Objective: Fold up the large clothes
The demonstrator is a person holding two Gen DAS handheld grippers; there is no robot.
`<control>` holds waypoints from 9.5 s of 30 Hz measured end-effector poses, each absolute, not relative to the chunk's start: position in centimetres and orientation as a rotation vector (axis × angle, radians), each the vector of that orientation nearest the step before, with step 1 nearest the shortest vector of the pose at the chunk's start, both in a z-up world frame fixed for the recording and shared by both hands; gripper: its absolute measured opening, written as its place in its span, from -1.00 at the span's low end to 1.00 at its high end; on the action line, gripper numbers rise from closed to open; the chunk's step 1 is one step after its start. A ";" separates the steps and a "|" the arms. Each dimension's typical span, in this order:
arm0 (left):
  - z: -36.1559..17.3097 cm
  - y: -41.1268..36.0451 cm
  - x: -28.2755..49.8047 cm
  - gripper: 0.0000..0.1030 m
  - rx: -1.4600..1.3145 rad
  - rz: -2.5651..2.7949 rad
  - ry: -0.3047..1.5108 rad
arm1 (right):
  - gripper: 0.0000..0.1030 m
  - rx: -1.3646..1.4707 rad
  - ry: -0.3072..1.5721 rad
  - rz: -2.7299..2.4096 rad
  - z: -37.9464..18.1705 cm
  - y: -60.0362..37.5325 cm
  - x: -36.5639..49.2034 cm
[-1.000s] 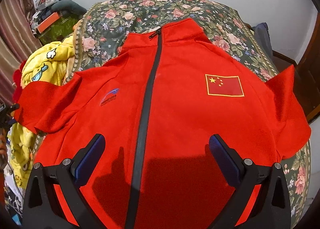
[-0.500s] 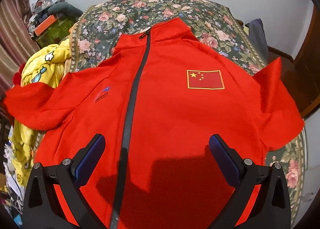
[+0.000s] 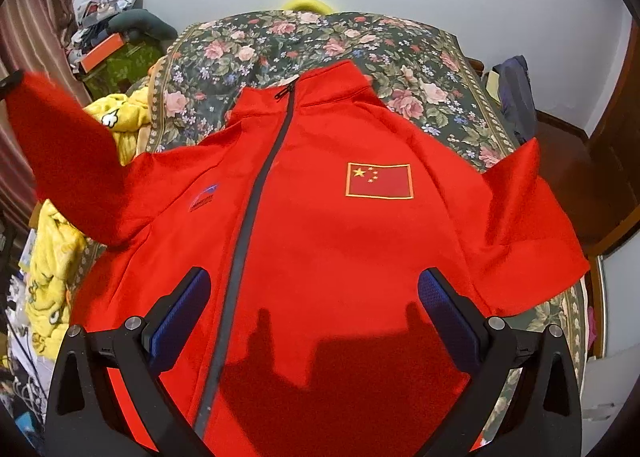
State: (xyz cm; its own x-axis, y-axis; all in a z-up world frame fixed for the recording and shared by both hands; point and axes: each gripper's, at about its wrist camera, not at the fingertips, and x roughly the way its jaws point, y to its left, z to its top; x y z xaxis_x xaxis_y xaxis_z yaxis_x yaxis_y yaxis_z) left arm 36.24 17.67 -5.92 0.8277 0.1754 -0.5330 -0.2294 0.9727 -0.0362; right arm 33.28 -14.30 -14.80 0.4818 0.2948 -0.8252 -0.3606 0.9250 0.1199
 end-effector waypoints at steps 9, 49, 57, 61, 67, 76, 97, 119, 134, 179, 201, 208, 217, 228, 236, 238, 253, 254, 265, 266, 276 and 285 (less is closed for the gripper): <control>-14.7 5.0 41.8 -0.91 0.005 -0.019 0.816 | 1.00 -0.074 0.993 0.392 -15.4 -17.1 33.6; -27.5 20.5 30.1 0.26 0.043 0.121 1.149 | 0.96 -0.601 0.922 0.596 -17.4 0.6 32.0; -29.9 19.9 31.9 0.26 0.073 0.110 1.139 | 0.66 -0.706 0.980 0.682 -21.5 6.1 32.4; -30.0 19.8 32.7 0.26 0.060 0.081 1.112 | 0.33 -0.723 1.050 0.712 -23.6 7.9 33.3; -30.5 18.6 33.2 0.27 0.105 0.044 1.087 | -0.02 -0.721 1.054 0.753 -24.7 9.4 33.7; -32.0 19.3 35.0 -0.63 0.055 0.147 1.083 | -0.87 -0.489 0.891 0.635 -18.5 4.5 35.8; -32.1 20.0 34.2 -0.70 0.032 0.332 1.135 | -0.88 -0.123 0.903 0.325 -14.8 -19.2 37.4; -24.2 17.7 30.7 -0.04 0.017 0.224 1.099 | -0.18 0.085 1.151 0.447 -17.5 -25.8 34.1; -14.7 8.0 34.4 0.52 0.015 0.095 0.904 | 0.60 0.132 0.914 0.270 -11.3 -32.2 34.1; -19.9 3.7 34.9 0.58 0.068 0.034 1.001 | -0.86 0.235 0.761 0.036 -10.6 -35.5 38.9; -19.1 5.1 31.1 0.58 0.017 -0.020 0.999 | -0.82 0.064 1.098 0.552 -18.2 -17.6 34.9; -19.7 3.9 31.2 0.58 0.036 -0.039 1.002 | -0.09 0.092 1.196 0.566 -17.1 -19.5 33.3; -20.8 2.8 32.1 0.58 0.005 -0.059 1.017 | 0.35 0.237 1.074 0.339 -15.9 -28.6 34.4; -22.2 3.4 32.9 0.58 -0.033 -0.049 1.045 | 0.35 0.505 1.112 0.180 -22.3 -34.5 39.4; -22.8 4.2 33.2 0.58 -0.065 -0.032 1.053 | -0.77 0.350 1.075 0.057 -22.7 -34.0 42.1; -22.7 4.4 33.1 0.58 -0.067 -0.032 1.048 | -0.88 0.359 1.079 0.072 -22.1 -34.1 42.3; -19.1 7.8 30.4 0.58 -0.108 -0.017 0.948 | -0.92 0.158 0.866 0.464 -7.8 -18.6 38.6; -18.8 8.1 30.1 0.58 -0.110 -0.015 0.941 | -0.92 0.147 0.862 0.498 -7.3 -16.9 38.1; -18.6 14.4 26.7 0.58 -0.159 0.052 0.942 | -0.92 0.021 1.023 0.767 -12.4 -1.3 33.2; -18.8 14.8 26.5 0.58 -0.163 0.055 0.949 | -0.92 0.003 1.049 0.782 -13.4 -0.5 32.7; -21.7 16.3 27.0 0.58 -0.218 0.059 1.017 | -0.64 -0.077 1.092 0.726 -14.2 -4.6 32.1; -23.6 17.9 33.0 0.57 -0.528 -0.010 1.057 | 0.05 -0.294 0.943 0.463 -13.1 -14.0 33.3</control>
State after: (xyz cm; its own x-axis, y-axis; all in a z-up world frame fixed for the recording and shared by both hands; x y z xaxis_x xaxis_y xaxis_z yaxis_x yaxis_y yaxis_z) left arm 32.97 17.93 -23.63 0.5033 -0.2563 -0.8252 -0.2402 0.8759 -0.4185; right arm 33.32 -14.04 -13.06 0.5007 0.2512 -0.8283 -0.5022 0.8637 -0.0417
